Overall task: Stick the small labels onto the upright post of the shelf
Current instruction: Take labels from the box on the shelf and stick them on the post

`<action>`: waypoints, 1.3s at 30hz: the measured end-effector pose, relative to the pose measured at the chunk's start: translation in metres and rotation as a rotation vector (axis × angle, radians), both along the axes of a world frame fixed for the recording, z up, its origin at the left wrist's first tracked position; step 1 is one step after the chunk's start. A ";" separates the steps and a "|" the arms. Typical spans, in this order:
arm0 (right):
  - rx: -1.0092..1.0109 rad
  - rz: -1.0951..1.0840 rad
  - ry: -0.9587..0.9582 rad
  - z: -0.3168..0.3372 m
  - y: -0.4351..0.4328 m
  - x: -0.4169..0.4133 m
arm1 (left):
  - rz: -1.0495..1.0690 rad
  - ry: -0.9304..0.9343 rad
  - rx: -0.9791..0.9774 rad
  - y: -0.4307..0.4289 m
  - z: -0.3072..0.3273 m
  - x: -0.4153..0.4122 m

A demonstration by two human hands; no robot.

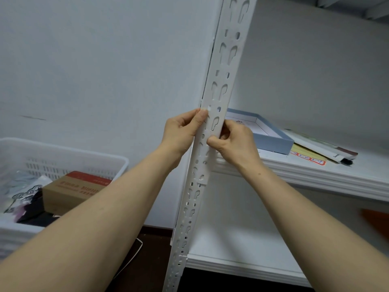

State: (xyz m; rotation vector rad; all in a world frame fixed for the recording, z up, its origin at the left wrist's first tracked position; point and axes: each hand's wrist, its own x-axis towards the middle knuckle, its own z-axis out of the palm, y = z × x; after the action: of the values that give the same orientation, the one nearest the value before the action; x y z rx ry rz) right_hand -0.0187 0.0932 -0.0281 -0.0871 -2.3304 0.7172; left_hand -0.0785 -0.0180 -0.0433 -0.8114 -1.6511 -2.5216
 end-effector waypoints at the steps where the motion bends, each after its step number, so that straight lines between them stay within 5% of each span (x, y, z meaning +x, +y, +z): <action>1: 0.010 0.004 0.006 0.000 0.000 0.000 | -0.001 -0.004 0.001 0.000 0.000 0.000; 9: -0.175 0.185 -0.069 0.000 0.012 0.001 | -0.005 -0.034 -0.004 0.000 0.000 -0.003; 23: -0.026 0.031 0.012 -0.004 0.006 -0.004 | 0.001 -0.038 0.002 0.001 -0.002 -0.003; 39: -0.232 0.132 -0.011 -0.003 0.003 0.000 | -0.017 -0.042 0.009 0.000 -0.002 -0.001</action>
State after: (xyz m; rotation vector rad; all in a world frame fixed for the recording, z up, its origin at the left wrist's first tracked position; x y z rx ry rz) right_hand -0.0185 0.0965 -0.0313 -0.0411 -2.2700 1.0542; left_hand -0.0794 -0.0176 -0.0449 -0.7803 -1.6512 -2.5725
